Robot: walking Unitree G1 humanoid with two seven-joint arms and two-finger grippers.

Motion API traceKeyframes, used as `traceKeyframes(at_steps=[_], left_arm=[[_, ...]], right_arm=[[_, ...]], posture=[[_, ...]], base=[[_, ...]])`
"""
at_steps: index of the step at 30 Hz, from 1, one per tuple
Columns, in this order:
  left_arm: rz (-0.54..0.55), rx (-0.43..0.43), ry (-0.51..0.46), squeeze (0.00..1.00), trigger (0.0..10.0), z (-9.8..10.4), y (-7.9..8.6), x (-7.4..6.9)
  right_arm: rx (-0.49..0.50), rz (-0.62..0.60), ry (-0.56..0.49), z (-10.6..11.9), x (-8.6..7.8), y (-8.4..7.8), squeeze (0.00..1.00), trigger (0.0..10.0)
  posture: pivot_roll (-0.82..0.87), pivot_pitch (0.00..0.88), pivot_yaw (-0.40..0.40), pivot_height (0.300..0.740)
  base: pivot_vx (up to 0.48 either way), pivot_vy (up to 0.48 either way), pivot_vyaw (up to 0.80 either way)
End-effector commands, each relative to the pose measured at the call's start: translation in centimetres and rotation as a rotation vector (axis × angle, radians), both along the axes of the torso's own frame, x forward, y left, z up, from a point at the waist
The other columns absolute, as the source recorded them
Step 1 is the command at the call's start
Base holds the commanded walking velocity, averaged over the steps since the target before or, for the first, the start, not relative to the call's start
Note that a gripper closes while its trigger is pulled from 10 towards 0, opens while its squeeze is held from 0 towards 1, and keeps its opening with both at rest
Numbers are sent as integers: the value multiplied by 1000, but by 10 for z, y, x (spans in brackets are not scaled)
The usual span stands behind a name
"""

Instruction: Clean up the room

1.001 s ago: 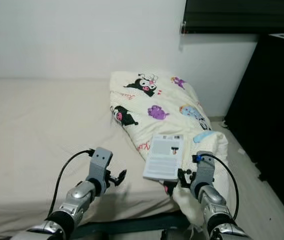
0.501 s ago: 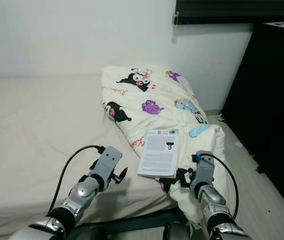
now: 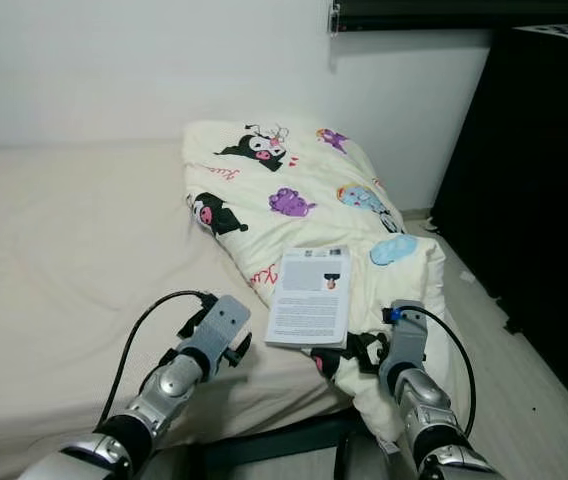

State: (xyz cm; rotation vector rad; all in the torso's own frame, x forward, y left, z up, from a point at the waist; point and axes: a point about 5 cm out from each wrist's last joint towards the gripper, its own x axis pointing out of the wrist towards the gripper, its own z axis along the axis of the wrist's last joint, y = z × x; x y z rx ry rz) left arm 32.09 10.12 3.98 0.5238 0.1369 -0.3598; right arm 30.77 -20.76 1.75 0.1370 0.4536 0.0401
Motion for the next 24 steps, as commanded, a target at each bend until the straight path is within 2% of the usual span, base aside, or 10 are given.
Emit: traceKeyframes(at_steps=[1, 3, 7, 8, 15, 18, 24], left_arm=[[-36, 119, -41, 0, 10000, 0, -2, 1], [-89, 210, -89, 0, 10000, 1, -9, 0], [-155, 272, -142, 0, 10000, 4, -16, -1], [-229, 320, -196, 0, 10000, 7, -22, -2], [-345, 350, -271, 0, 10000, 13, -30, -5], [-407, 409, -311, 0, 10000, 14, -29, -6], [-415, 466, -318, 0, 10000, 10, -26, -7]], right_arm=[[3, -13, 15, -3, -3, -3, 0, 10000], [-1, -19, 14, -3, -4, -6, 0, 10000], [-3, -26, 10, -2, -4, -8, 0, 10000], [-2, -34, 1, 0, -2, -10, 0, 10000], [3, -45, -23, 5, 0, -13, 0, 10000], [4, -55, -26, 5, 0, -15, 0, 10000], [5, -59, -29, 5, -1, -15, 0, 10000]], posture=[[-46, 0, -45, 541], [-49, 0, -40, 531], [-49, 0, -40, 521], [-55, 0, -37, 511], [-55, 0, -37, 502], [-55, 3, -33, 502], [-63, 7, -28, 502]], base=[[0, 0, 0], [0, 0, 0], [0, 0, 0], [0, 0, 0], [0, 0, 0], [0, 0, 0], [0, 0, 0]])
